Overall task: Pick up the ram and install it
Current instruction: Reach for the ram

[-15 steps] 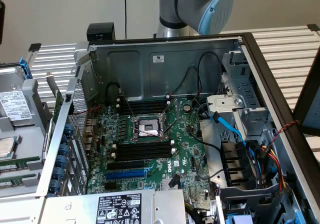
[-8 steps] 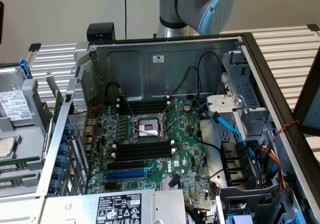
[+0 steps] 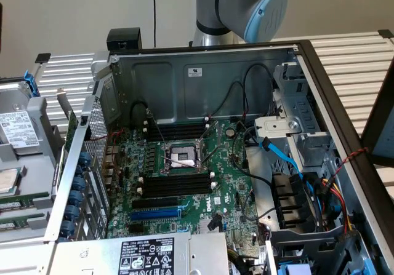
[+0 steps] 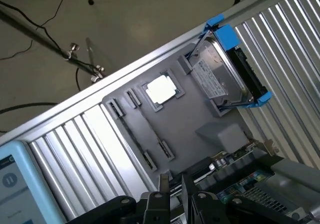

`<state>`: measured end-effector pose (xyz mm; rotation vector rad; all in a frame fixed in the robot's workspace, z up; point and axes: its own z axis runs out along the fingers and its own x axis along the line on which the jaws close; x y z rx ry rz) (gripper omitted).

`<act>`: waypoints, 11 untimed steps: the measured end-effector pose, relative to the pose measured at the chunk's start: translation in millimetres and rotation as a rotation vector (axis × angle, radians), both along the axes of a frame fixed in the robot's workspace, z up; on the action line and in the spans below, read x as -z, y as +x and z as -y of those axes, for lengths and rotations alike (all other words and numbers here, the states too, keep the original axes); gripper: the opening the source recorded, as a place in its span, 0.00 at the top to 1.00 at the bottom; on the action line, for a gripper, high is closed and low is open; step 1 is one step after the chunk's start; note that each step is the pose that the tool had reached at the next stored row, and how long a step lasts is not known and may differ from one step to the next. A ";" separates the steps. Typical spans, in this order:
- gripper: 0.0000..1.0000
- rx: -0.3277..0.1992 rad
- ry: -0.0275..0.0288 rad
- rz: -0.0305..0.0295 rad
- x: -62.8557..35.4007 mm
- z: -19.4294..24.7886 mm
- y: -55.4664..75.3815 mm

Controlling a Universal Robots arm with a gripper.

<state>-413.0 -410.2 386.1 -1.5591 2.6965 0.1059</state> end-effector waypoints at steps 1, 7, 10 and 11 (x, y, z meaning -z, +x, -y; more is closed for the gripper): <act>0.75 -0.019 0.0000 0.0000 0.4 0.0 0.0; 0.75 -0.127 -0.0001 0.0001 2.7 0.0 0.0; 0.75 -0.183 0.0000 0.0002 4.0 0.0 0.0; 0.75 -0.200 0.0000 0.0002 4.5 0.0 0.0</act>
